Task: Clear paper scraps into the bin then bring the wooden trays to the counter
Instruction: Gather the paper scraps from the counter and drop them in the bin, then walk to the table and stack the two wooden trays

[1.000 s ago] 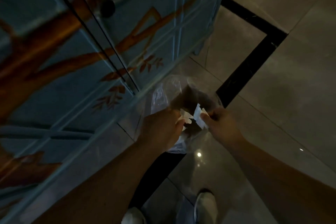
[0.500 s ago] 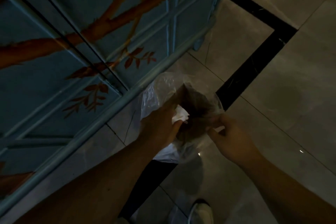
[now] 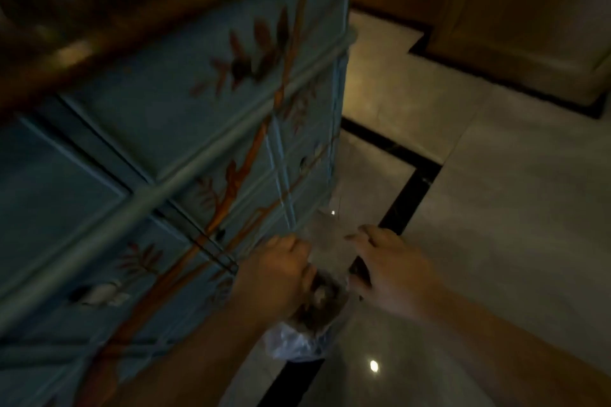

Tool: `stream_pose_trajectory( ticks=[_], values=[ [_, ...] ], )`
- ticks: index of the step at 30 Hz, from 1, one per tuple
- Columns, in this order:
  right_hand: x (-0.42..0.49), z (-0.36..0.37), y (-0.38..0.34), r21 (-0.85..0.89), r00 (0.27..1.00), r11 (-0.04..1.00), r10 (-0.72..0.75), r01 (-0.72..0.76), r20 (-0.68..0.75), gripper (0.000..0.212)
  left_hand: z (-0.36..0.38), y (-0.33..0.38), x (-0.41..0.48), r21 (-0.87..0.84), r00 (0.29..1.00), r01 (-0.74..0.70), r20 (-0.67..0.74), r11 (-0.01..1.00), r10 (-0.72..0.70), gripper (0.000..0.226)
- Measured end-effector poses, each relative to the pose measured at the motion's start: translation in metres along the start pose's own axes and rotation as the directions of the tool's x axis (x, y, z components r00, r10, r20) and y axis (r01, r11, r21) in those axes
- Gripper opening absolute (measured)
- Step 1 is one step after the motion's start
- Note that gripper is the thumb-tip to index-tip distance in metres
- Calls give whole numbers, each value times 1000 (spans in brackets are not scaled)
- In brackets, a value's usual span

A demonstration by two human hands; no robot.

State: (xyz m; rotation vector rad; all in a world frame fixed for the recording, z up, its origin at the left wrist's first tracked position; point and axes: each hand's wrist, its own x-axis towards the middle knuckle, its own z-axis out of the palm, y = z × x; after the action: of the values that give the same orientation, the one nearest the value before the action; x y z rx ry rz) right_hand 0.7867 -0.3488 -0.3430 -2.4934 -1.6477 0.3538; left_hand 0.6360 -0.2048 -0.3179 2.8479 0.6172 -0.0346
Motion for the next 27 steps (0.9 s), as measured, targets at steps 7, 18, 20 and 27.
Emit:
stream_pose_trajectory(
  ticks=[7, 18, 20, 27],
  values=[
    [-43, -193, -38, -183, 986, 983, -32, 2, -163, 71, -198, 64, -24, 197, 947, -230, -179, 953, 266, 39],
    [-199, -370, -86, -320, 855, 873, 184, -369, -485, 87, -371, 149, -78, 449, 659, -522, -328, 725, 677, 61],
    [-244, -382, -99, -323, 807, 825, 242, -463, -539, 88, -386, 175, -93, 493, 578, -578, -316, 651, 752, 65],
    [-440, -383, -142, -262, 599, 591, 494, -763, -630, 86, -383, 307, -165, 518, 241, -778, -276, 355, 930, 69]
  ],
)
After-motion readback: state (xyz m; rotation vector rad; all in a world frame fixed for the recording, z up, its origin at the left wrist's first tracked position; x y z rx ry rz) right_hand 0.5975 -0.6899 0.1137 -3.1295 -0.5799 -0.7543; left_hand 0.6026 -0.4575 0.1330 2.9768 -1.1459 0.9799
